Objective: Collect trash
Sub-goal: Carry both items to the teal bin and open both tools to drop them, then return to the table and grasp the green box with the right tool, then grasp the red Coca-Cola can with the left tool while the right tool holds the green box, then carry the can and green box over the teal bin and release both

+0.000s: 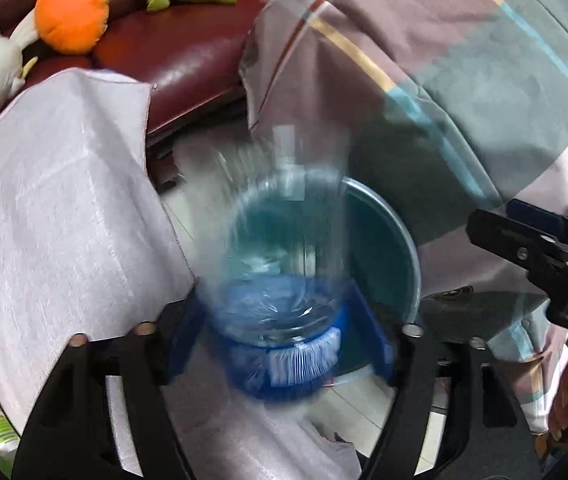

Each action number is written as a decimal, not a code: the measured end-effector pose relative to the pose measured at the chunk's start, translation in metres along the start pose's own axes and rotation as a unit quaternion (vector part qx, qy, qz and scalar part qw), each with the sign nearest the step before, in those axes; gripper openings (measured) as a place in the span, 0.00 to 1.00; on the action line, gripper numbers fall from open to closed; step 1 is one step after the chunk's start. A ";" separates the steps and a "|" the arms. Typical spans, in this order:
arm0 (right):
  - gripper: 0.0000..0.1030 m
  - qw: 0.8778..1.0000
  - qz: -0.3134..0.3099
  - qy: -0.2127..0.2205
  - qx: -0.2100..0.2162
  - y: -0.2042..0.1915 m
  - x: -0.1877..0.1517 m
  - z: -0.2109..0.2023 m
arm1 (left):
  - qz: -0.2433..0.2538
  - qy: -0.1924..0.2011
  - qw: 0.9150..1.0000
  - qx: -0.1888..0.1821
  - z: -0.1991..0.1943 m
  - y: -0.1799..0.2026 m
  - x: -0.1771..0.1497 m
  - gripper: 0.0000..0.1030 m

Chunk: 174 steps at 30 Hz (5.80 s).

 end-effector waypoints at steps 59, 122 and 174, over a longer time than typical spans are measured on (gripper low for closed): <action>0.83 0.962 -0.204 -0.056 0.173 -0.363 -0.071 -0.030 | -0.243 0.120 0.952 0.142 -0.206 -0.386 -0.189 0.95; 0.63 0.965 -0.223 -0.023 0.137 -0.423 0.024 -0.031 | -0.066 0.057 0.986 0.140 -0.162 -0.490 -0.101 0.96; 0.63 0.993 0.016 0.003 0.116 -0.084 -0.035 0.003 | -0.048 0.065 0.996 0.037 -0.108 -0.158 -0.047 0.34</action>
Point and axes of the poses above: each gripper's, at about its wrist camera, not at the fingertips, and z roughly the way its jaws point, y to its right, x to its top, the point moved 5 cm from there along z, roughly the way its jaws point, and after that the axes turned 15 degrees about -z, right-handed, at the moved point
